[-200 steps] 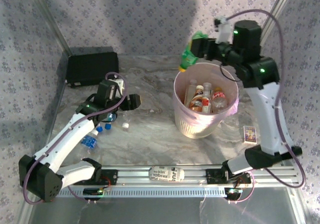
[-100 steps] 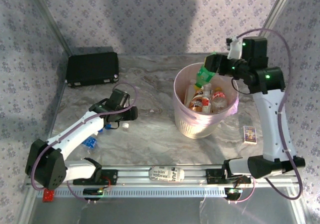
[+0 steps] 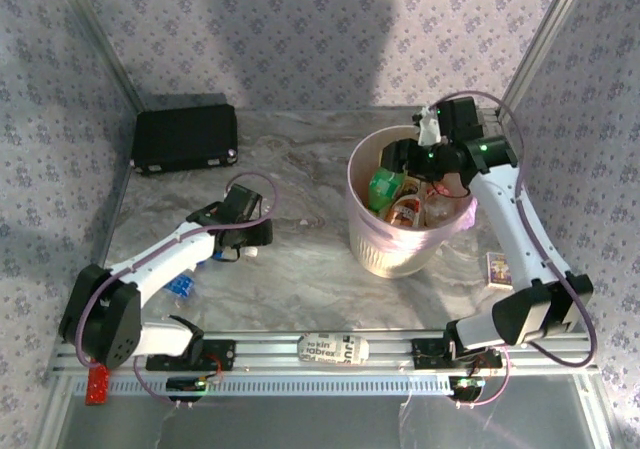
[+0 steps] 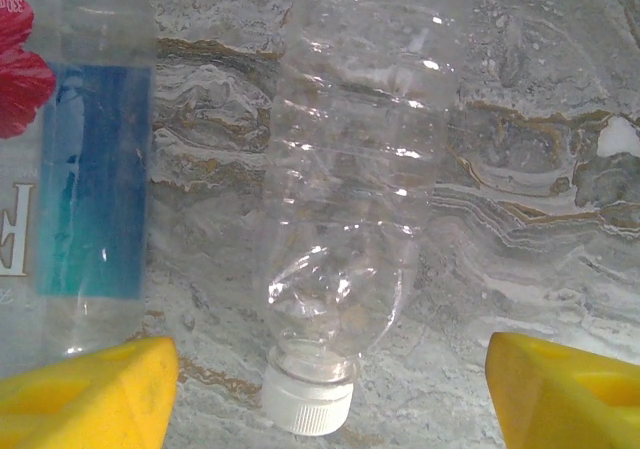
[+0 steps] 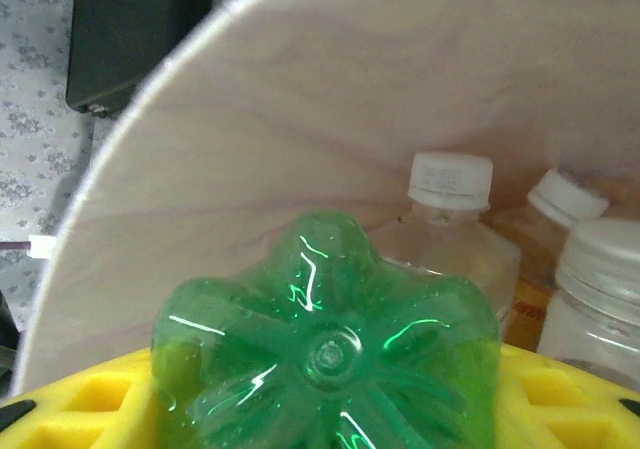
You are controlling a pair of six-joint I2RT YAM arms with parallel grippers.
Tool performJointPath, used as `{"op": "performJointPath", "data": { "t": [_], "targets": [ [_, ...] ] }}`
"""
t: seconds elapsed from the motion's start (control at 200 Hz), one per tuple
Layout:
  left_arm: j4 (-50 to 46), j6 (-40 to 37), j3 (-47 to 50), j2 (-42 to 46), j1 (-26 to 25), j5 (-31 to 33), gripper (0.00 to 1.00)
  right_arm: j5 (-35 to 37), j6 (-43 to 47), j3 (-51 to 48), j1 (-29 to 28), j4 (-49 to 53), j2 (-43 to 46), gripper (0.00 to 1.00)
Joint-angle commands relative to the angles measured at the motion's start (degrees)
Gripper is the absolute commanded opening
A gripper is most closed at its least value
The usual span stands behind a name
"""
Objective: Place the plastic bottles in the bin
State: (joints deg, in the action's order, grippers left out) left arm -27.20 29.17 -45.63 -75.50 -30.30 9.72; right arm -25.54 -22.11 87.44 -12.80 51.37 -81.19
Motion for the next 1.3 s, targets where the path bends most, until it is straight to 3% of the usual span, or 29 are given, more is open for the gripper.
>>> {"op": "performJointPath", "data": {
  "t": [0.0, 0.145, 0.4, 0.54, 0.62, 0.82, 0.969, 1.154, 1.294],
  "targets": [
    [1.42, -0.21, 0.25, -0.82, 0.64, 0.37, 0.79, -0.69, -0.57, -2.35, -0.21, -1.35, -0.64, 0.53],
    [2.19, -0.34, 0.63, -2.06, 0.95, 0.30, 0.77, -0.04, -0.22, -3.94, -1.05, -1.55, -1.93, 0.57],
    [2.70, -0.87, 0.59, -3.73, 0.97, 0.57, 0.76, 4.93, 2.07, 3.71, -1.10, 3.90, -0.52, 0.87],
    [2.77, -1.04, 0.55, -4.24, 1.12, 0.87, 0.75, 7.49, 3.90, 9.33, 0.58, 8.17, 0.93, 0.89],
    [2.77, -1.17, 0.54, -4.70, 1.18, 1.12, 0.72, 8.43, 4.59, 11.06, 1.11, 8.62, 1.40, 0.85],
    [3.07, -1.32, 1.03, -5.24, 1.40, 1.45, 0.68, 8.61, 4.86, 10.16, -3.51, 5.65, -0.68, 0.60],
    [4.16, -1.39, 1.55, -5.33, 1.45, 1.04, 0.66, 9.86, 4.88, 8.44, -6.85, 3.05, -3.97, 0.57],
    [4.97, -1.13, 2.34, -5.96, 1.50, 1.09, 0.64, 14.94, 3.62, 2.51, -7.18, 0.72, -4.60, 0.50],
    [5.62, -1.13, 2.95, -6.28, 1.52, 1.09, 0.64, 14.52, 2.60, -2.53, -7.01, -1.05, -3.38, 0.50]
  ]
}}
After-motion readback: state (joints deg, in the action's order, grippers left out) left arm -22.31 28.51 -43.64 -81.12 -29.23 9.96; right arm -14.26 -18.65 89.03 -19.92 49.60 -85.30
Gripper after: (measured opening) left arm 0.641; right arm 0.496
